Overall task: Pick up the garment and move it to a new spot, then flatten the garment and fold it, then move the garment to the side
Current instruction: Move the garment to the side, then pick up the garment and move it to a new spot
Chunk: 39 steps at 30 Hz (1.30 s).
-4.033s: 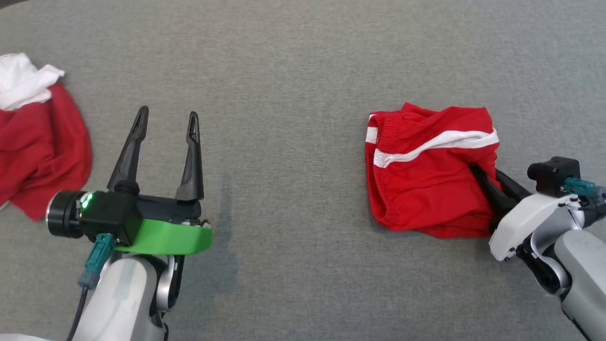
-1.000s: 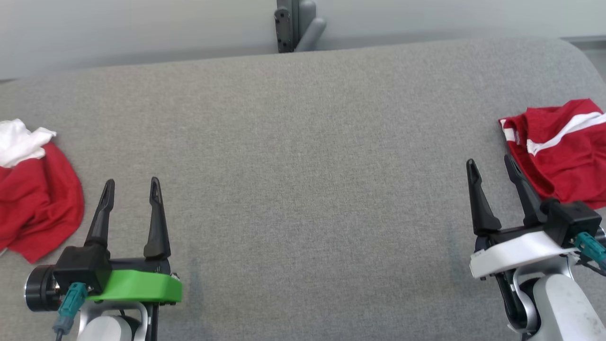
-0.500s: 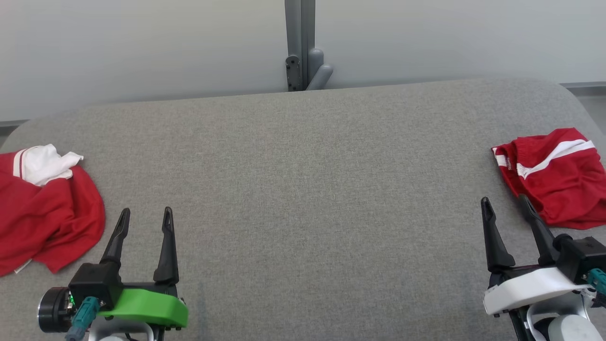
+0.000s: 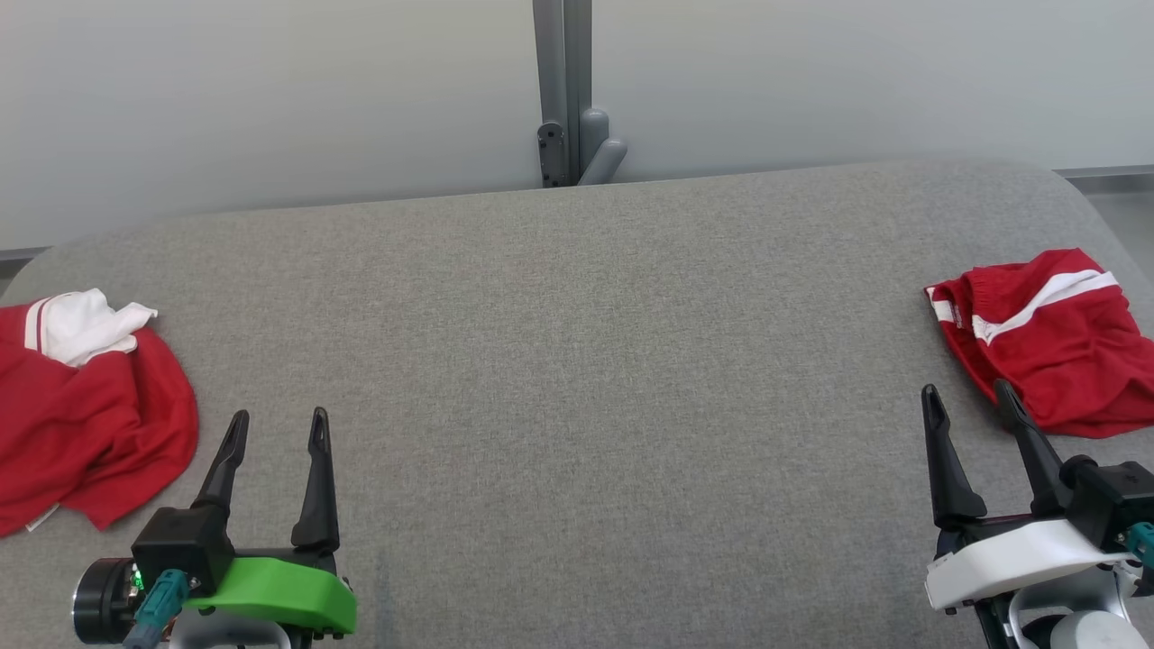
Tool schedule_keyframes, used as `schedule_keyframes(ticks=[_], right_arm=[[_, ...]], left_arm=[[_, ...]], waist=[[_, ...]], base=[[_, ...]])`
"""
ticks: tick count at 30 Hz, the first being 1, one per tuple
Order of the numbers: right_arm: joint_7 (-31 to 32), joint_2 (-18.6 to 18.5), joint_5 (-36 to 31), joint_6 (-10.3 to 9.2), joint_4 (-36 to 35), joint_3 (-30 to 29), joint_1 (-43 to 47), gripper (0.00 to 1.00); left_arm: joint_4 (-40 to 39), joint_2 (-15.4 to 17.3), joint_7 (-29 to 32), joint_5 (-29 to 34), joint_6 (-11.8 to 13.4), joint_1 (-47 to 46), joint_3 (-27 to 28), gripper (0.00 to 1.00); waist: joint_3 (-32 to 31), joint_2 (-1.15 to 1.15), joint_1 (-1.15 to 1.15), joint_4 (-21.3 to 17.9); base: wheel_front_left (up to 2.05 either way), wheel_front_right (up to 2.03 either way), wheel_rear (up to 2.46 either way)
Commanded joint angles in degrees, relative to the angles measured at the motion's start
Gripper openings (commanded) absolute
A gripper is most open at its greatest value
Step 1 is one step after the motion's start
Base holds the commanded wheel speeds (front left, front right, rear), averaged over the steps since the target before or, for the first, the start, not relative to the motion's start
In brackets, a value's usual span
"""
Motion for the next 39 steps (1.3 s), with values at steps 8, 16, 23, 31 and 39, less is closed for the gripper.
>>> schedule_keyframes(ticks=[8, 16, 23, 31, 39], right_arm=[[0.3, 0.3, -0.1, -0.08, -0.6, 0.0, 0.5, 1.00], [-0.2, 0.6, 0.1, -0.08, -0.2, -0.2, 0.4, 1.00], [-0.2, 0.9, 0.2, -0.08, -0.7, -0.6, 0.9, 1.00], [0.3, 0.7, -0.1, -0.08, -2.0, -0.7, 0.6, 1.00], [0.8, 0.5, -0.2, -0.08, -2.8, 0.2, -0.6, 1.00]], left_arm=[[-0.1, 0.2, 0.3, -0.2, 0.2, -0.4, -0.5, 1.00], [0.3, 0.1, 0.3, -0.4, -0.3, -1.6, -1.3, 1.00], [1.3, -0.5, -0.1, -0.5, -0.7, -3.6, -1.8, 1.00], [1.9, -0.9, -1.3, -0.6, -0.8, -5.1, -1.3, 1.00], [2.9, -2.1, -2.7, -1.5, -0.3, -5.3, 0.1, 1.00]], waist=[[0.3, 0.00, 0.00, 0.2], [0.5, 0.00, 0.00, 0.6], [0.7, 0.00, 0.00, 4.0], [1.3, 0.00, 0.00, 12.0], [1.5, 0.00, 0.00, 21.5]], base=[[0.00, 0.00, 0.00], [0.00, 0.00, 0.00], [0.00, 0.00, 0.00], [0.00, 0.00, 0.00], [0.00, 0.00, 0.00]])
